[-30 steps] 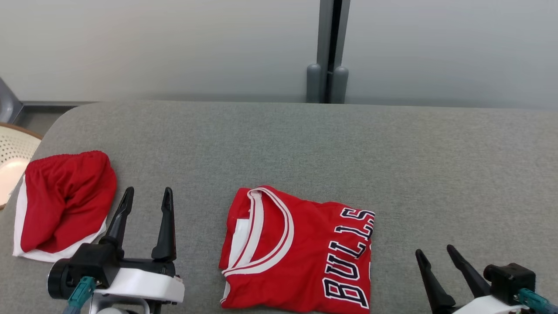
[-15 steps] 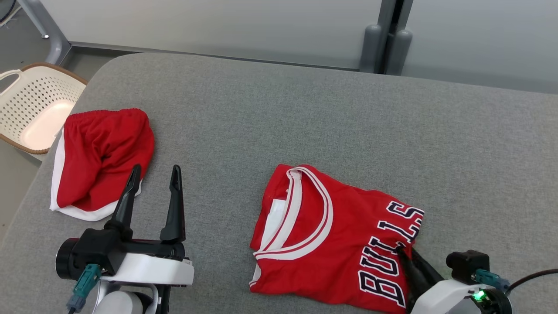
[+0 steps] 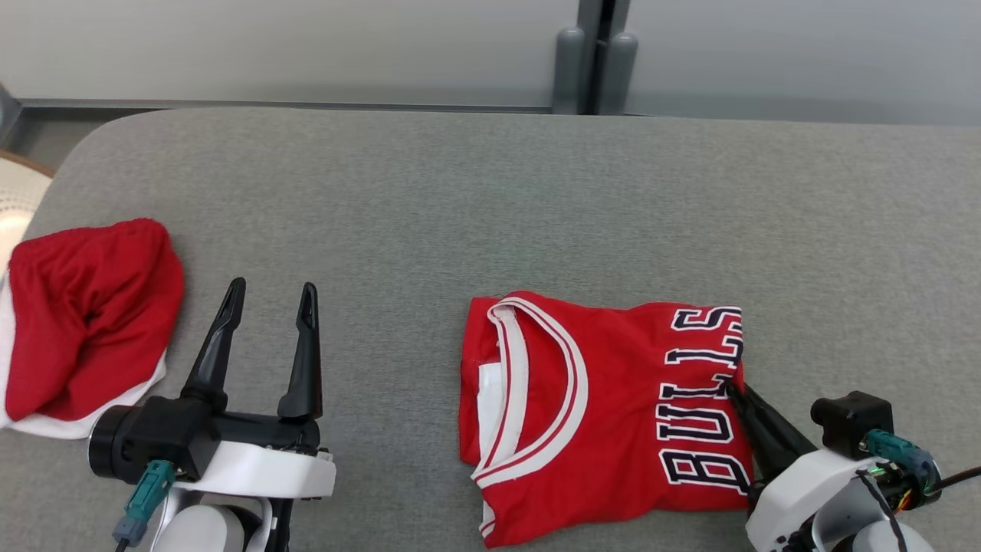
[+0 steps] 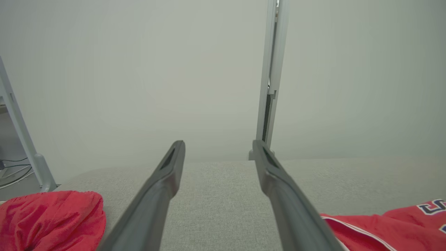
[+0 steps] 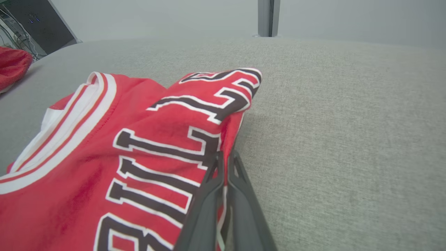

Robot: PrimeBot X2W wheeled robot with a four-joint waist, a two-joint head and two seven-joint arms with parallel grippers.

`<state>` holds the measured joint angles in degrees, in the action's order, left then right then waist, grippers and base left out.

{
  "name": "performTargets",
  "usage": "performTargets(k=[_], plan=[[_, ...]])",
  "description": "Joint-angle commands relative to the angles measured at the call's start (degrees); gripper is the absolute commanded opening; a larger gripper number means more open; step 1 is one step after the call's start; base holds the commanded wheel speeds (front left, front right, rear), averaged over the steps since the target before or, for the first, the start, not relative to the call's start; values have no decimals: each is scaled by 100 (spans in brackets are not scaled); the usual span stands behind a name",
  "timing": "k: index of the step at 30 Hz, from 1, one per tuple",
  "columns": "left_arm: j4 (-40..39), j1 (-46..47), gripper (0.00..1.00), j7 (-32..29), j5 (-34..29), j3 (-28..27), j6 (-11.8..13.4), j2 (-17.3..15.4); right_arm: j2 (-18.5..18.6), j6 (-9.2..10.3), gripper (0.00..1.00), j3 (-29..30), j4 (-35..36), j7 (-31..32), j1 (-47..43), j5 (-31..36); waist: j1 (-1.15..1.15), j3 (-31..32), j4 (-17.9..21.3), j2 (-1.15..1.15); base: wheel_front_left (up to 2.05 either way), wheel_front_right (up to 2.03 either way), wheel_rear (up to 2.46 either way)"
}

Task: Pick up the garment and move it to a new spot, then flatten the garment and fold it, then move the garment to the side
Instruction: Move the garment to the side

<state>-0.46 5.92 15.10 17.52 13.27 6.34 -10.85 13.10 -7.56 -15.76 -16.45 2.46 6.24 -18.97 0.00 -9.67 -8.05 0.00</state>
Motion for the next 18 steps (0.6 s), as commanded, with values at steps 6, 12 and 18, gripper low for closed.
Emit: performTargets(k=[6,12,18], plan=[[-26,307,100,1,-95,-19,-76,-104,270,13,0,222,249,39,218,-106,0,-243,997,0,0,0,0],[-89,559,100,-50,-138,85,-157,-151,465,13,0,335,140,55,658,-232,0,-524,1568,0,0,0,0],[-228,962,100,-165,-284,254,-272,-206,830,13,0,673,-314,-118,1389,-474,0,-1040,1789,0,0,0,0]])
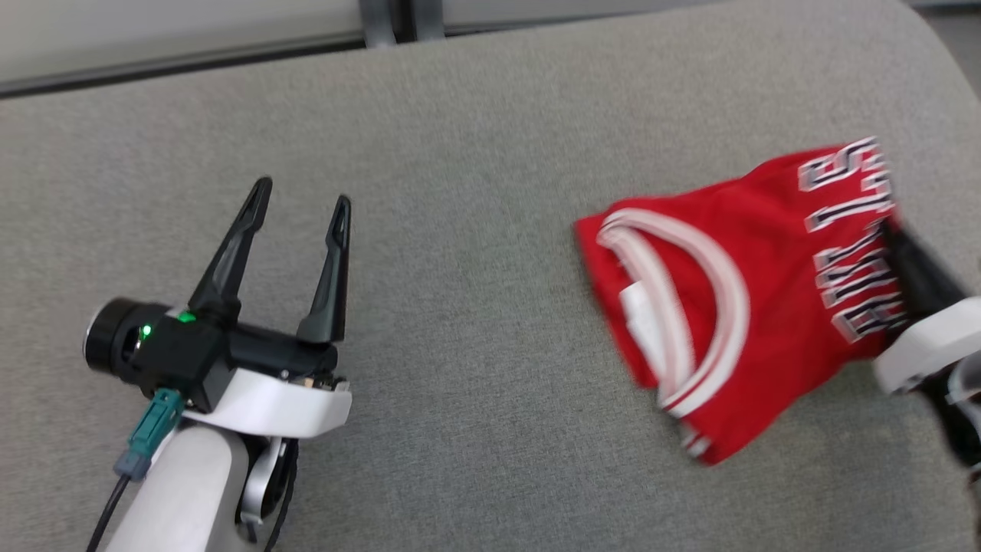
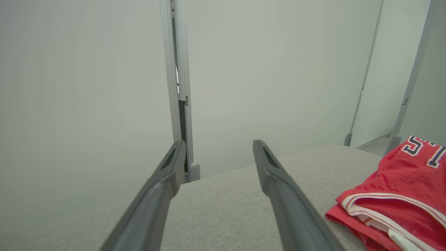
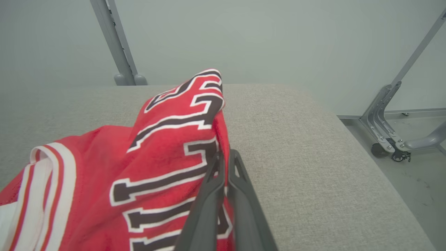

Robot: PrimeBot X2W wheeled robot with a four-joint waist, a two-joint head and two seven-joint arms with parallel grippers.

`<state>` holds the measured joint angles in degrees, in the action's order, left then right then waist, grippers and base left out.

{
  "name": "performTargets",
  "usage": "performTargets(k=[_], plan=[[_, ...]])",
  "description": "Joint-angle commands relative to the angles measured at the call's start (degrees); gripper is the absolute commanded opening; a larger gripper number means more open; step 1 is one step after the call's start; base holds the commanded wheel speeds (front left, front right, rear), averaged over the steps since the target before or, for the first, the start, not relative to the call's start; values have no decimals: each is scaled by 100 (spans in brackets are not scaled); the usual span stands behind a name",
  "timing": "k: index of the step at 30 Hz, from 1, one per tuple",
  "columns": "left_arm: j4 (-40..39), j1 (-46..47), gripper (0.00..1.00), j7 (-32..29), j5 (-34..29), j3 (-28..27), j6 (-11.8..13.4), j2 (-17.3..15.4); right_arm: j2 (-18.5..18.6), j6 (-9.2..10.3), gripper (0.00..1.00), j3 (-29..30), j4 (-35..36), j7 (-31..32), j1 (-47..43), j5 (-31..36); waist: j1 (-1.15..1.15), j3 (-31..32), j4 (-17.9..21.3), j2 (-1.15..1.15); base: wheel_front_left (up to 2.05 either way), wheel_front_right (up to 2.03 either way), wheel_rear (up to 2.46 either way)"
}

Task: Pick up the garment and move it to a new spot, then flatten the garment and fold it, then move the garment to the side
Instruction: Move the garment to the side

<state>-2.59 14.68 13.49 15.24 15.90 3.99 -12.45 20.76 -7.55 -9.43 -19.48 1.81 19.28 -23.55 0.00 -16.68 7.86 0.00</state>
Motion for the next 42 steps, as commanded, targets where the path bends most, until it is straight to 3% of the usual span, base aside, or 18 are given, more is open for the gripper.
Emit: performTargets(k=[1,8,15,16,17,18,23,27,37,42], plan=[[-49,191,100,-30,-88,20,-41,-62,167,12,0,140,-126,-98,248,-83,0,-471,216,0,0,0,0],[-148,960,100,-142,-342,308,-195,-41,1073,12,0,1211,-1124,-482,1198,-545,0,-1346,56,0,0,0,0],[-96,1325,100,-150,-431,431,-278,-47,1412,12,0,1259,-1966,-677,1735,-905,0,-1796,-34,0,0,0,0],[-83,1337,100,-143,-430,433,-283,-52,1415,12,36,1227,-2079,-724,1791,-945,0,-1808,-30,0,0,0,0],[-52,1347,100,-141,-414,435,-286,-50,1435,12,59,1195,-2190,-796,1846,-961,0,-1807,-24,0,0,0,0],[-13,1343,100,-135,-398,435,-276,-51,1425,12,100,1176,-2317,-860,1867,-987,0,-1779,-11,0,0,0,0],[177,1079,100,-98,-310,343,-149,-63,1335,12,100,1129,-2711,-1394,1773,-863,0,-1461,89,0,0,0,0],[240,762,100,-37,-171,219,-16,-50,1197,12,100,1103,-2502,-1646,1480,-747,0,-1071,119,0,0,0,0],[296,-313,100,72,281,-256,348,-7,353,11,100,1044,-366,-1704,133,26,0,-26,27,0,0,0,0],[267,-797,100,114,427,-417,484,28,-95,12,100,901,708,-1375,-569,417,0,353,-145,0,0,0,0]])
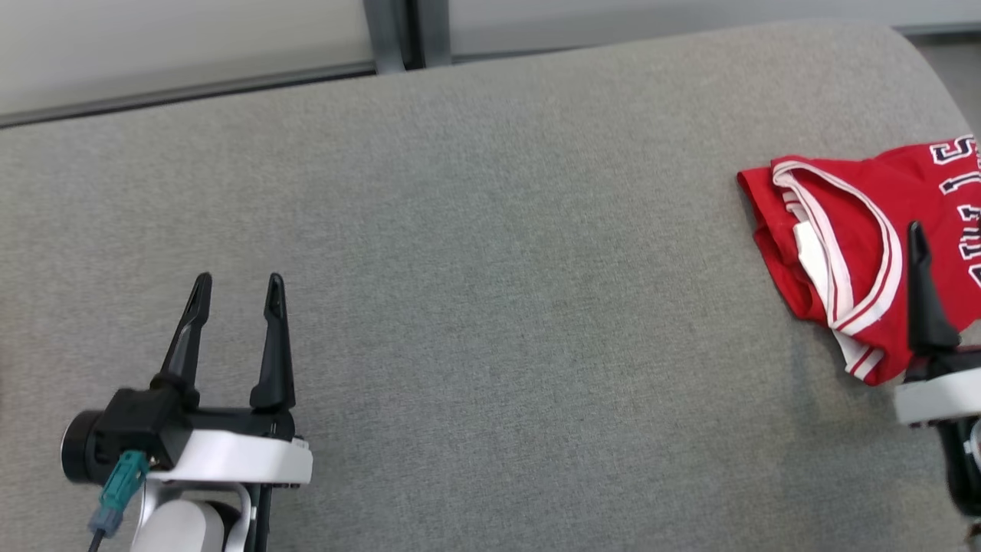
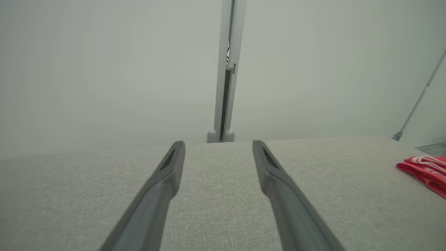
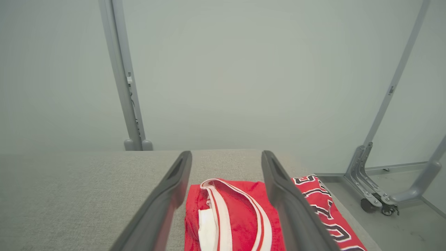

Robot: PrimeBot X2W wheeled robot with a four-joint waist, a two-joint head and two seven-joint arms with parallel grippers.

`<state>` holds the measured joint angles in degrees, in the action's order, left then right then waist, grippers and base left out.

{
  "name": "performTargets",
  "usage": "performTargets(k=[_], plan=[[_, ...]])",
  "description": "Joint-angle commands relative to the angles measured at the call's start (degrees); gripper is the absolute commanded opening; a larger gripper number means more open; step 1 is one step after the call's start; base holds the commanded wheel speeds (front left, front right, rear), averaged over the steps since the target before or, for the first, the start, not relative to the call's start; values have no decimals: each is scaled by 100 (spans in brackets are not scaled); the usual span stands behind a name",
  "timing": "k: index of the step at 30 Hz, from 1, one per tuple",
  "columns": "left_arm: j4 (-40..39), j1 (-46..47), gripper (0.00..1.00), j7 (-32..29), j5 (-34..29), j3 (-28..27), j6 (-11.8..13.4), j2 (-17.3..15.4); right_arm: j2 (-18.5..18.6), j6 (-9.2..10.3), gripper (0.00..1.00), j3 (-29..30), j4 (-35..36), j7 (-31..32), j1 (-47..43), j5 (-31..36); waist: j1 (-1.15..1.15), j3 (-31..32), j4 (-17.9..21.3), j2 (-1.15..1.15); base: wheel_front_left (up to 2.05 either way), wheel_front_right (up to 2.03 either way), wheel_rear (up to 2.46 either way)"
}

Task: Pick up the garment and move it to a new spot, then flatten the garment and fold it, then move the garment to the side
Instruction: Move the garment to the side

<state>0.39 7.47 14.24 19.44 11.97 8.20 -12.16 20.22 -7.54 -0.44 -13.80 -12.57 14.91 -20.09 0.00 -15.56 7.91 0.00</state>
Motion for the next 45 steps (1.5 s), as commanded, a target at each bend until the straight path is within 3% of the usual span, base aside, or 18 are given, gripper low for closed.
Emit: performTargets(k=[1,9,14,27,45], plan=[[-30,-76,100,38,7,-24,63,-2,-41,11,100,2,140,63,-132,71,0,240,-150,0,0,0,0],[35,-662,100,32,201,-191,165,-61,-761,8,100,-210,1373,711,-1018,466,0,689,-496,0,0,0,0],[116,-868,100,28,299,-218,134,-85,-979,7,100,-175,1765,980,-1431,543,0,927,-656,0,0,0,0],[194,-1354,100,-213,428,-137,97,-229,-1195,7,100,-30,1998,1299,-2256,674,0,1723,-835,0,0,0,0],[223,-1585,100,-394,492,-73,152,-325,-1231,7,100,61,2147,1447,-2558,700,0,2009,-891,0,0,0,0]])
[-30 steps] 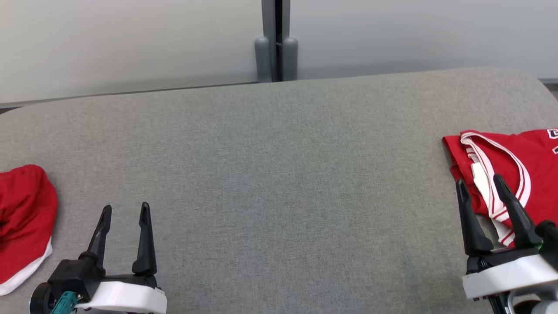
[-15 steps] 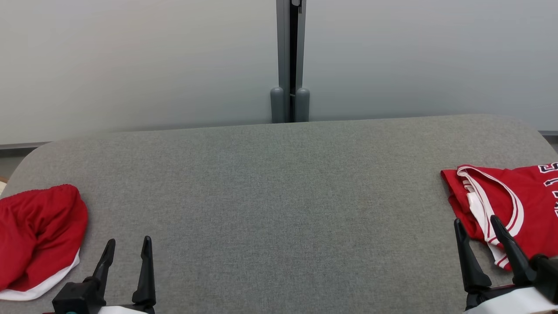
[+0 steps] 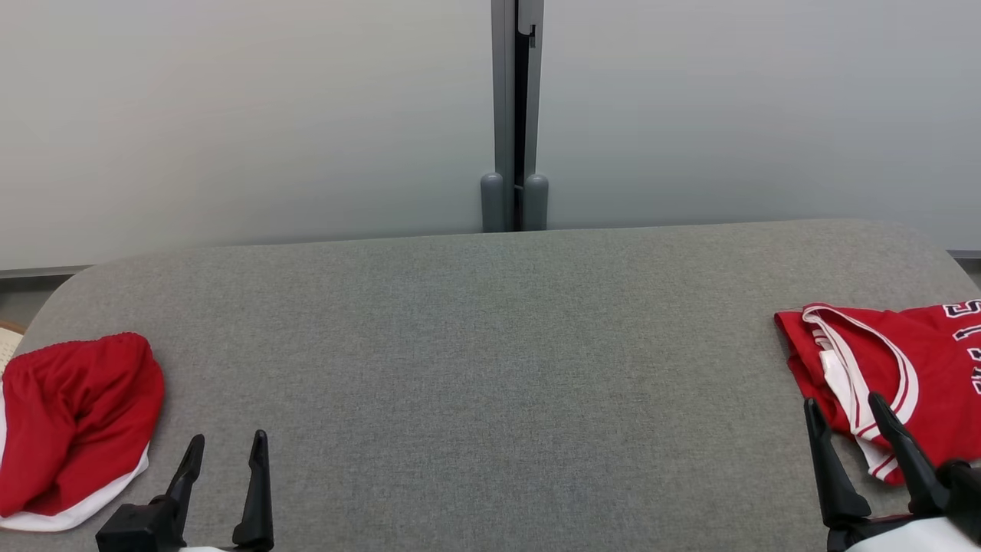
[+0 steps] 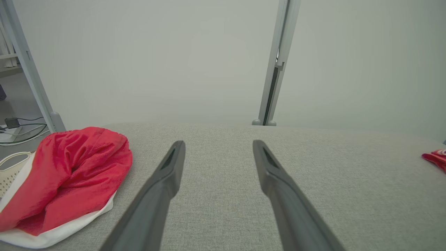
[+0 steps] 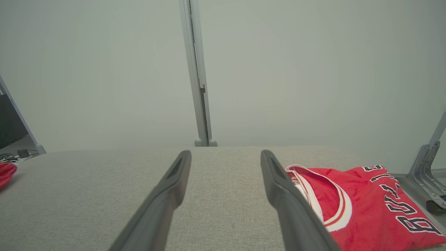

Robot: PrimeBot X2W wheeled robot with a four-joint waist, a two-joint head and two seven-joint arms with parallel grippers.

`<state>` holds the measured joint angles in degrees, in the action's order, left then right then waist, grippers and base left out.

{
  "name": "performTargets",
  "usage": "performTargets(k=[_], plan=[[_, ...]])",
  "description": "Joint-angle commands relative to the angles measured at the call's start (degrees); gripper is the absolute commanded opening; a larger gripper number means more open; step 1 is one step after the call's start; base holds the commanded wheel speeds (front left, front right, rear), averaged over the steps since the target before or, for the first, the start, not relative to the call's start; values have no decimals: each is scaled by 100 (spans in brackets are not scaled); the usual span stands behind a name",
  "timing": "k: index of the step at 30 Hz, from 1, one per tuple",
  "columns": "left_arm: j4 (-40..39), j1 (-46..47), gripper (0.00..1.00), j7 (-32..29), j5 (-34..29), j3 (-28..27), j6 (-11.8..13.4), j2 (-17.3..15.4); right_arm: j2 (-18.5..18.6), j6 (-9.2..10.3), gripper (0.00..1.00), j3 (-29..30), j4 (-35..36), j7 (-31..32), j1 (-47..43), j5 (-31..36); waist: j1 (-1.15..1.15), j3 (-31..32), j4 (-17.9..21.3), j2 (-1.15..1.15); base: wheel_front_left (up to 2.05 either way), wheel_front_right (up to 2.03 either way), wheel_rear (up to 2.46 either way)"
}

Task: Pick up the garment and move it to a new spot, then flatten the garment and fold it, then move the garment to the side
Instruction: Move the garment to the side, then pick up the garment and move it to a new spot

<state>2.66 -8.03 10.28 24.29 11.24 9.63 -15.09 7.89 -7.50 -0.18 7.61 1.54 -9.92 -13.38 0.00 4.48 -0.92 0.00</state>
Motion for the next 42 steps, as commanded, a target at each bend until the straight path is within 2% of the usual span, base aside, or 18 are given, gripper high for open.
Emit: performTargets(k=[1,16,22,26,36,42], plan=[[-4,-34,100,3,8,-1,10,-32,1,2,100,35,6,35,-75,28,0,5,-8,0,0,0,0],[-26,89,100,-5,-52,74,48,-130,2,2,100,74,60,34,-144,-56,0,-18,-70,0,0,0,0],[-57,180,100,10,-103,91,65,-179,-23,2,100,144,71,23,-183,-27,0,-41,-223,0,0,0,0],[-47,271,100,32,-81,77,55,-177,-40,1,100,159,153,87,-213,7,0,-67,-538,0,0,0,0],[90,716,100,123,-25,77,-161,-300,-67,1,100,45,297,157,-207,-1,0,-141,-1831,0,0,0,0],[143,796,100,199,43,0,-209,-348,-97,1,100,-121,284,135,-88,12,0,-161,-2237,0,0,0,0]])
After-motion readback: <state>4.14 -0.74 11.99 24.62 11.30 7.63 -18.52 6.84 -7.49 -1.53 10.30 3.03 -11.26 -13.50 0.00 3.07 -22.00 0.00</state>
